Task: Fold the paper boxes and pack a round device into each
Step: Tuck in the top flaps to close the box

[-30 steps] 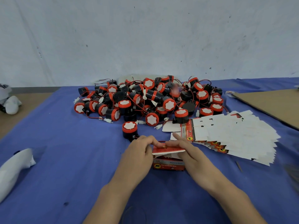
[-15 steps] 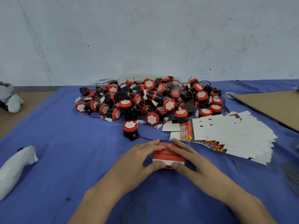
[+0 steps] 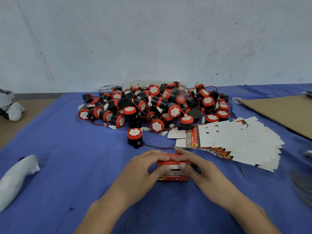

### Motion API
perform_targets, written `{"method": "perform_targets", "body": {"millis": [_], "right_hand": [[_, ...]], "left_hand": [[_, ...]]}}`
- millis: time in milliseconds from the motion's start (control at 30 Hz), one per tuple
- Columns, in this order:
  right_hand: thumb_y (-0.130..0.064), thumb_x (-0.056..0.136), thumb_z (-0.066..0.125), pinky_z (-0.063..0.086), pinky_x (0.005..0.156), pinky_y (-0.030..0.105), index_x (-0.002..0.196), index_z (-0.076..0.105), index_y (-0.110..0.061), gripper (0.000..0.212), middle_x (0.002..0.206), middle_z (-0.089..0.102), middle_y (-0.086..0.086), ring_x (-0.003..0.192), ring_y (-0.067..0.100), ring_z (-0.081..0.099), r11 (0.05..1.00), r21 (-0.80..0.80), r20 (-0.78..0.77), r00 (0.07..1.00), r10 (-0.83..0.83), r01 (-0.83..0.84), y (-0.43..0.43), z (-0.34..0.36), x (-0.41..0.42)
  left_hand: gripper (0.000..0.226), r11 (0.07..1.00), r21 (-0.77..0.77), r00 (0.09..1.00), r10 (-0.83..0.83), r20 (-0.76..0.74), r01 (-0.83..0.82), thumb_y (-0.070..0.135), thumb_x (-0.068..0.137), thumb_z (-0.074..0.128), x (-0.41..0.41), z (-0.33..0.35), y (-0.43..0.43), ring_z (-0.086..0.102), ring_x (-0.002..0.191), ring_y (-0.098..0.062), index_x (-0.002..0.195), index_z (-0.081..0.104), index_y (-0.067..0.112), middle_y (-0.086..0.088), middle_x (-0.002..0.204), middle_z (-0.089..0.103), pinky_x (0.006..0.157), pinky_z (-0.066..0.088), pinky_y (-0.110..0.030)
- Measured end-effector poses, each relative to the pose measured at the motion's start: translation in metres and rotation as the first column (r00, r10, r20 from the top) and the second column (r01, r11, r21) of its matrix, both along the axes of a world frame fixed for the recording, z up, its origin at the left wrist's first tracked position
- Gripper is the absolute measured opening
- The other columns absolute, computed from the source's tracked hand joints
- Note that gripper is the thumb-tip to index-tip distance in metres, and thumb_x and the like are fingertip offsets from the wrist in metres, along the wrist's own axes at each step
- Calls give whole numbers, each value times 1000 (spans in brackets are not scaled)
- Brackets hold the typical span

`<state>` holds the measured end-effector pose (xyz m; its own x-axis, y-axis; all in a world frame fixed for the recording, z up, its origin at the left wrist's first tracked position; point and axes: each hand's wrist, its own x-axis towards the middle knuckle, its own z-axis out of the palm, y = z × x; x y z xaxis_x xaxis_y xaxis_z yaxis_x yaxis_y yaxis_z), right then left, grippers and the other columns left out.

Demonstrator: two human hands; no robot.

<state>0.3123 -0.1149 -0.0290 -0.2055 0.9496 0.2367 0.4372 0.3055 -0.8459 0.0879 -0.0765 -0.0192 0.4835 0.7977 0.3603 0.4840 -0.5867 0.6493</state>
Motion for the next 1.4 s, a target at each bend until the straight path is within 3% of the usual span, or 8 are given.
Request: {"method": "perform_targets", "body": {"millis": [167, 367, 500, 733, 867, 1133, 1267, 1400], "right_hand": [[-57, 93, 51, 47, 105, 24, 122, 62, -56, 30, 142, 46, -37, 131, -10, 45, 1000, -2, -13, 1000, -3, 3, 0, 1, -1], [-52, 91, 55, 46, 104, 18, 119, 64, -58, 30, 142, 45, -39, 133, -11, 42, 1000, 9, -24, 1000, 10, -10, 0, 1, -1], [-56, 88, 56, 46, 107, 26, 118, 66, -53, 32, 143, 43, -38, 135, -11, 39, 1000, -1, -35, 999, 18, -18, -2, 0, 1], [-41, 93, 57, 48, 104, 23, 121, 66, -54, 32, 148, 38, -37, 140, -11, 32, 997, -25, -54, 996, 66, -68, -3, 0, 2], [-38, 92, 61, 50, 104, 27, 121, 67, -53, 33, 147, 40, -36, 139, -6, 38, 998, -30, -54, 997, 60, -62, -3, 1, 2], [-17, 97, 64, 51, 100, 23, 114, 71, -51, 39, 140, 46, -37, 136, -8, 41, 999, -33, -100, 995, 30, -33, -4, 3, -1], [-14, 99, 62, 50, 101, 21, 115, 71, -50, 41, 141, 47, -36, 136, -11, 38, 999, -34, -114, 993, 33, -37, -5, 5, -1], [-14, 100, 60, 51, 96, 18, 116, 71, -49, 40, 147, 46, -28, 137, -14, 35, 999, -14, -112, 993, 28, -30, -6, 3, -2]], "left_hand": [[15, 999, -23, 999, 34, -2, -34, 53, 92, 60, 0, 1, -2, 50, 109, 14, 106, 59, 46, 33, 115, 59, 84, 39, -3], [27, 1000, 6, 1000, 20, -16, -20, 64, 89, 53, -1, -1, -1, 52, 116, 9, 98, 61, 41, 33, 122, 57, 93, 45, -16], [30, 1000, 10, 1000, 3, -14, -3, 68, 86, 46, -3, -1, -3, 50, 121, 9, 101, 58, 45, 36, 128, 53, 95, 51, -28], [18, 1000, 22, 1000, -4, 4, 4, 41, 94, 59, -7, -6, -3, 45, 129, 11, 111, 59, 46, 36, 131, 54, 102, 50, -33], [18, 999, 47, 999, 6, 33, -8, 38, 95, 59, -5, -9, -6, 47, 127, 12, 112, 60, 44, 38, 131, 52, 101, 50, -31], [22, 999, 6, 997, 48, 63, -48, 63, 89, 45, -1, -11, -8, 52, 118, 11, 103, 56, 50, 46, 131, 46, 92, 53, -29], [21, 998, 10, 985, 56, 163, -58, 52, 88, 55, 0, -11, -8, 56, 116, 9, 98, 69, 39, 36, 129, 56, 91, 53, -26], [16, 994, 78, 991, 65, 116, -74, 44, 91, 59, -2, -9, -11, 57, 115, 10, 102, 69, 38, 36, 126, 57, 89, 54, -25]]}}
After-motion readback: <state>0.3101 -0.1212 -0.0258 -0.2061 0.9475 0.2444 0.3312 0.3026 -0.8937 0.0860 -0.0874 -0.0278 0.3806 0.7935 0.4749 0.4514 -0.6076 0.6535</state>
